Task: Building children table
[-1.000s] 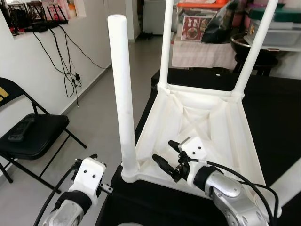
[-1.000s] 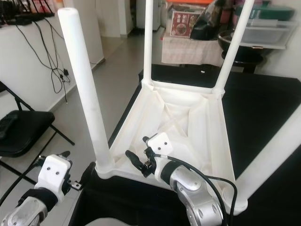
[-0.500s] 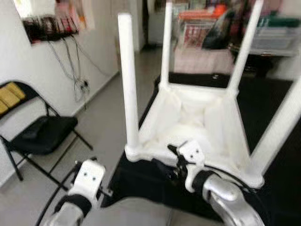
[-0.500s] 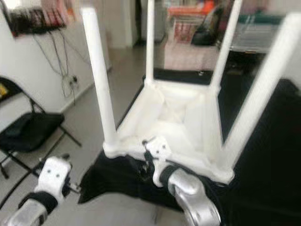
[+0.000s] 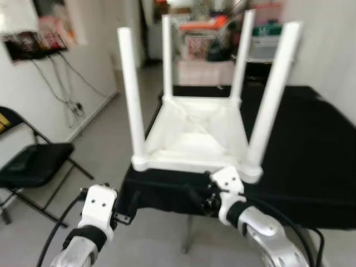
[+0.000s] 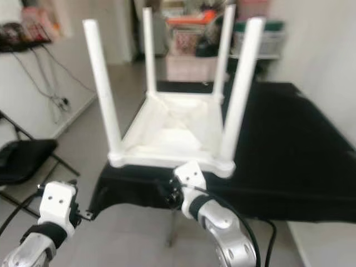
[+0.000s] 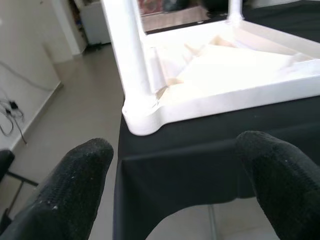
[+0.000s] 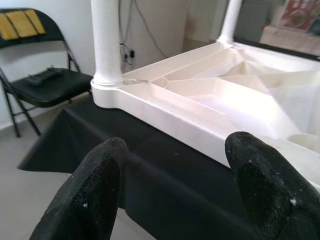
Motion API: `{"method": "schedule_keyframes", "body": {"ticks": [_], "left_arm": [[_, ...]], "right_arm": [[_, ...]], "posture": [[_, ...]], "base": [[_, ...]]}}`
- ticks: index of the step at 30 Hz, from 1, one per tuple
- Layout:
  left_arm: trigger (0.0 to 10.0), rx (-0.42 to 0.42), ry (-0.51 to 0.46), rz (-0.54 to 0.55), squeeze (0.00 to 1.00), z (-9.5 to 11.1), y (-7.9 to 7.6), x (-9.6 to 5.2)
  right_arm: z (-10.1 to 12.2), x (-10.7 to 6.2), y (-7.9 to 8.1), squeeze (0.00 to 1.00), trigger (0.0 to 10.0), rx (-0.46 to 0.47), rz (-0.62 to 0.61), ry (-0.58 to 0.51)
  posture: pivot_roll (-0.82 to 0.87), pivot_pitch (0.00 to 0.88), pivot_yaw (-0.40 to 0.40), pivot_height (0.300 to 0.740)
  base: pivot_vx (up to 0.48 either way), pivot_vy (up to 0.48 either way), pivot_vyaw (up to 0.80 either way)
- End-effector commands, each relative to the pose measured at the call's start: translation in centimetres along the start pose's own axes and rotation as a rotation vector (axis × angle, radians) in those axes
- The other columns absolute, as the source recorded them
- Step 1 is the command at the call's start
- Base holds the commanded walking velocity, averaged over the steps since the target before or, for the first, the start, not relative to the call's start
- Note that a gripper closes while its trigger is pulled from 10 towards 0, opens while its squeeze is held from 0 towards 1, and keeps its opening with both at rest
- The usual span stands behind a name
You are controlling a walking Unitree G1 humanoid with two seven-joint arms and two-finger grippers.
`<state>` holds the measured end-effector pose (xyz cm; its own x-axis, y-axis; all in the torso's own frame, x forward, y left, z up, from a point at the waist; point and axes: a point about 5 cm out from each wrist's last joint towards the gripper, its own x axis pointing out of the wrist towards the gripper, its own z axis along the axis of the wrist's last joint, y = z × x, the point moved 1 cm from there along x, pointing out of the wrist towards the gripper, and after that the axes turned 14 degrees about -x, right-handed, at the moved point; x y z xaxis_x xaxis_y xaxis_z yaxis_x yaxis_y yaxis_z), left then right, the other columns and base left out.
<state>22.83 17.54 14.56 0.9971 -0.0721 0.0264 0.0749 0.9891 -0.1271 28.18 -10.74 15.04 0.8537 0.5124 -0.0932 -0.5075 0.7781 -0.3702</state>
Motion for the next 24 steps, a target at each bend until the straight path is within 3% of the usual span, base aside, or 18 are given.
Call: {"method": "schedule_keyframes", "body": {"ticks": [1, 3, 10, 24], "left_arm": [[10.0, -0.043, 0.016, 0.079, 0.0, -0.7, 1.1, -0.2], [10.0, -0.043, 0.016, 0.079, 0.0, -0.7, 1.1, -0.2], [10.0, -0.091, 0.002, 0.099, 0.0, -0.8, 1.1, 0.2], [10.0, -0.09, -0.023, 0.078, 0.0, -0.7, 0.7, 1.0]], "right_arm": [[0.1, 0.5, 0.4, 0.0, 10.0, -0.03, 0.01, -0.01], [0.1, 0.5, 0.4, 0.0, 10.0, -0.03, 0.01, -0.01], [0.4, 1.1, 0.5, 0.0, 10.0, -0.09, 0.017, -0.029], [0.3, 1.4, 0.2, 0.0, 10.0, -0.132, 0.007, -0.042]], "posture": [[-0.01, 0.04, -0.044, 0.74], [-0.01, 0.04, -0.044, 0.74], [-0.01, 0.03, -0.053, 0.74], [-0.06, 0.024, -0.051, 0.74]], "base": [[0.0, 0.0, 0.0], [0.0, 0.0, 0.0], [0.0, -0.48, 0.0], [0.0, 0.0, 0.0]]}}
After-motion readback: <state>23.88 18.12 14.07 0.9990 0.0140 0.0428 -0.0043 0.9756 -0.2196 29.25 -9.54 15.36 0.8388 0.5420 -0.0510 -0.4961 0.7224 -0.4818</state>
